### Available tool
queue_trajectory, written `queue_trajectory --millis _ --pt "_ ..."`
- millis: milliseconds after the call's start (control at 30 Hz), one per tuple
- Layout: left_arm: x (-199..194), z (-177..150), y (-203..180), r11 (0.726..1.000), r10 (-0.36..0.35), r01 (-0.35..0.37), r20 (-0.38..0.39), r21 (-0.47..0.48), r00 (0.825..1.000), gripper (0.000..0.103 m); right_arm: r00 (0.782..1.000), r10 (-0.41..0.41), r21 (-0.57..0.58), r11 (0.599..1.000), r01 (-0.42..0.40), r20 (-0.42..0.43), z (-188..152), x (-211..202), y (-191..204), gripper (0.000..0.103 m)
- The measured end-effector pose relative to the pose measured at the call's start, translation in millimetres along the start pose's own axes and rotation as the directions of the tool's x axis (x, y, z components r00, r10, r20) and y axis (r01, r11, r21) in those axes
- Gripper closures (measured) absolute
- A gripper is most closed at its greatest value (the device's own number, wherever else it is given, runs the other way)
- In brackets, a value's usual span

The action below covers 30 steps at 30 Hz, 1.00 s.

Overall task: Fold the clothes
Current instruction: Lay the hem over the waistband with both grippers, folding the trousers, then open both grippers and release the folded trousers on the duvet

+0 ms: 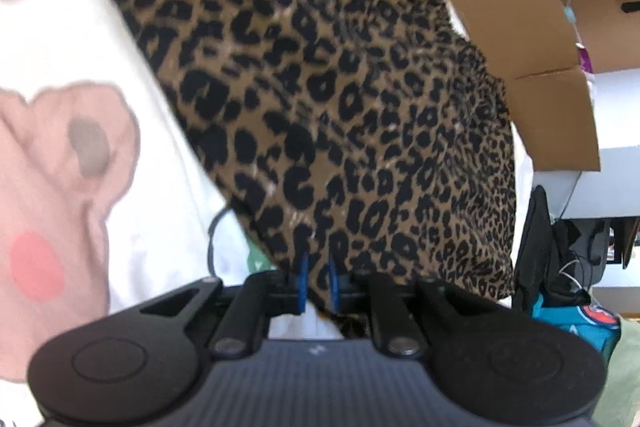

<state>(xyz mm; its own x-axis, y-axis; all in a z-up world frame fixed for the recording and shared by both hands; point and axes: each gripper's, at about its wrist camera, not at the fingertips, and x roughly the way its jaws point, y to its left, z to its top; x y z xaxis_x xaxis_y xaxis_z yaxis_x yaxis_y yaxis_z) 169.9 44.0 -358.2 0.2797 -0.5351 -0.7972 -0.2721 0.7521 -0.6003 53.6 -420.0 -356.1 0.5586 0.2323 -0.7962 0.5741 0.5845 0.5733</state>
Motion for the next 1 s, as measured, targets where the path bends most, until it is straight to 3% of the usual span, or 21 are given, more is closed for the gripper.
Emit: queue_trajectory --millis 100,467,900,933,967,1000 --pt "0 6 -8 0.999 0.026 -0.027 0.025 0.024 0.999 0.087 0.999 0.011 0.056 0.998 -0.013 0.038 6 -1 -16 0.072" --pt "-15 12 -9 0.996 0.073 -0.076 0.078 0.04 0.994 0.083 0.992 0.095 0.2 0.974 -0.109 0.08 12 7 -45 0.071" --pt "-40 19 31 0.992 0.113 -0.103 0.141 -0.072 0.984 0.083 0.994 0.098 0.233 0.967 -0.106 0.047 21 31 -42 0.071" --pt "-42 21 32 0.991 0.124 -0.114 0.149 -0.073 0.981 0.083 0.994 0.101 0.229 0.967 -0.109 0.045 22 32 -42 0.073" --pt "-43 23 33 0.99 0.132 -0.122 0.156 -0.073 0.979 0.083 0.994 0.106 0.218 0.97 -0.112 0.04 22 32 -40 0.084" --pt "-44 25 34 0.989 0.14 -0.129 0.163 -0.073 0.977 0.083 0.994 0.108 0.207 0.972 -0.113 0.036 23 32 -39 0.102"
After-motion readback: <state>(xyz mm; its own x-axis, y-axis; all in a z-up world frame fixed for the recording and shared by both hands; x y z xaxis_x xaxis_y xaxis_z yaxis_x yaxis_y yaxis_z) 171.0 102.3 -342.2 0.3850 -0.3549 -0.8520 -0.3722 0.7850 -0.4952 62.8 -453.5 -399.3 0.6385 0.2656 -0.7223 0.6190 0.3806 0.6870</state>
